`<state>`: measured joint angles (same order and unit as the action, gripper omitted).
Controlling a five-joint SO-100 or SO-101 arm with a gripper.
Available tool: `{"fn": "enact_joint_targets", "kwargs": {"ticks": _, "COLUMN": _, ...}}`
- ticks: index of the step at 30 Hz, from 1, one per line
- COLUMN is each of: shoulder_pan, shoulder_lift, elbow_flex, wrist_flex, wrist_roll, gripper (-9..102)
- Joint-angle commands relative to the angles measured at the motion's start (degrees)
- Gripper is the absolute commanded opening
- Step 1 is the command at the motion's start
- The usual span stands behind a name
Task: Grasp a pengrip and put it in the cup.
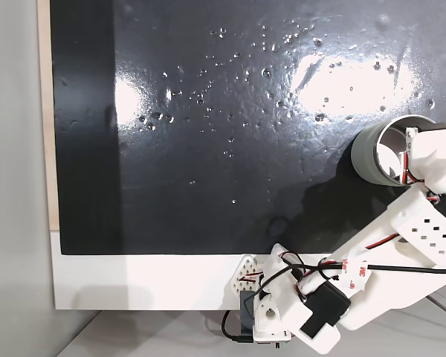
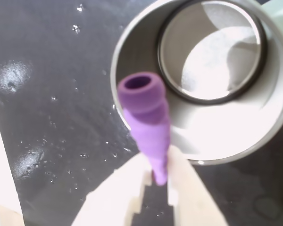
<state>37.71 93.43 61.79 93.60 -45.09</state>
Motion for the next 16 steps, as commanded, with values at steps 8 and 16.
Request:
{"fn": "enact_joint_targets", "kwargs": {"ticks": 8, "shoulder_pan": -1.5, "shoulder_lift": 0.2, "elbow_flex": -3.9, "wrist_flex": 1.1, "wrist_roll": -0.4, "gripper": 32}}
{"fn": "enact_joint_targets", "kwargs": {"ticks": 16, "shoulder_pan": -1.9, "shoulder_lift": 0.2, "elbow_flex": -4.0, "wrist_flex": 1.5, "wrist_roll": 0.0, "gripper": 31}}
